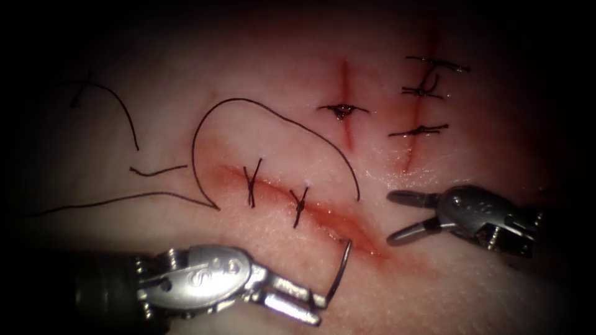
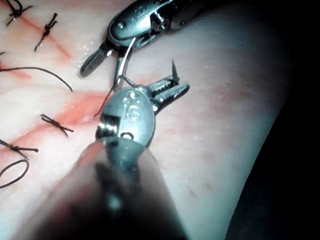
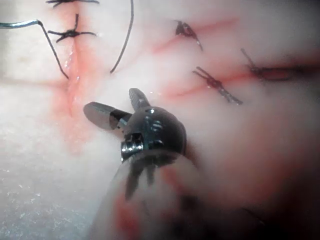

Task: Wound Closure
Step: Use the left needle driver to pull the needle through the tissue, then hand the needle back over to the right needle driver.

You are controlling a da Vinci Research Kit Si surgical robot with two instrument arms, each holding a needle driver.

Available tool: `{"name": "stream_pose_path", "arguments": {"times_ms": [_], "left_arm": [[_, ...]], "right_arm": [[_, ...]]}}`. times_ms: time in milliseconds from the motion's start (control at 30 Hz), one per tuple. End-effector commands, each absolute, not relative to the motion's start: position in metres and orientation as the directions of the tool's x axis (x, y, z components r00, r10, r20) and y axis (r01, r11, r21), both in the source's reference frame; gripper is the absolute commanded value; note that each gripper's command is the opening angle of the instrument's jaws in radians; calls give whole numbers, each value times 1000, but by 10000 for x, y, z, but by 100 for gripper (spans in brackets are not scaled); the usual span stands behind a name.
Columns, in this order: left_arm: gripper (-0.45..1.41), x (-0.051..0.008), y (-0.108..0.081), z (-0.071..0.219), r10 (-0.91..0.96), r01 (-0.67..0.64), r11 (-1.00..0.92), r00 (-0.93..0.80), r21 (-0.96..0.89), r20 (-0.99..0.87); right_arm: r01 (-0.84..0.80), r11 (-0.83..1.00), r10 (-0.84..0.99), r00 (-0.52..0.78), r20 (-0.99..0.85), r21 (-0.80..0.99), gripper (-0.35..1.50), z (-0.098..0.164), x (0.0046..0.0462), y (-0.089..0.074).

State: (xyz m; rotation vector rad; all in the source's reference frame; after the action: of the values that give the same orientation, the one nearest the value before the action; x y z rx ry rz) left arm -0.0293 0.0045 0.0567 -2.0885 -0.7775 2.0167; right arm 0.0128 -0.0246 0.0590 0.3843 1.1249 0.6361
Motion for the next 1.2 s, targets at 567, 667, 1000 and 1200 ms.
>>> {"name": "stream_pose_path", "arguments": {"times_ms": [567,667,1000,1200], "left_arm": [[-45,-291,121,545,10,-16,-1000,-61,-9,-998],[-45,-288,141,544,-30,-47,-998,-82,34,-996],[-45,-304,120,571,-80,-24,-996,-133,84,-988],[-45,-318,82,603,-139,8,-990,-173,140,-975]], "right_arm": [[-283,347,927,-38,-372,894,17,522,143,-244],[-265,265,949,-100,-300,927,66,519,143,-240],[-221,77,977,-177,-118,972,133,508,147,-227],[-209,-7,979,-200,-36,978,134,494,156,-216]]}}
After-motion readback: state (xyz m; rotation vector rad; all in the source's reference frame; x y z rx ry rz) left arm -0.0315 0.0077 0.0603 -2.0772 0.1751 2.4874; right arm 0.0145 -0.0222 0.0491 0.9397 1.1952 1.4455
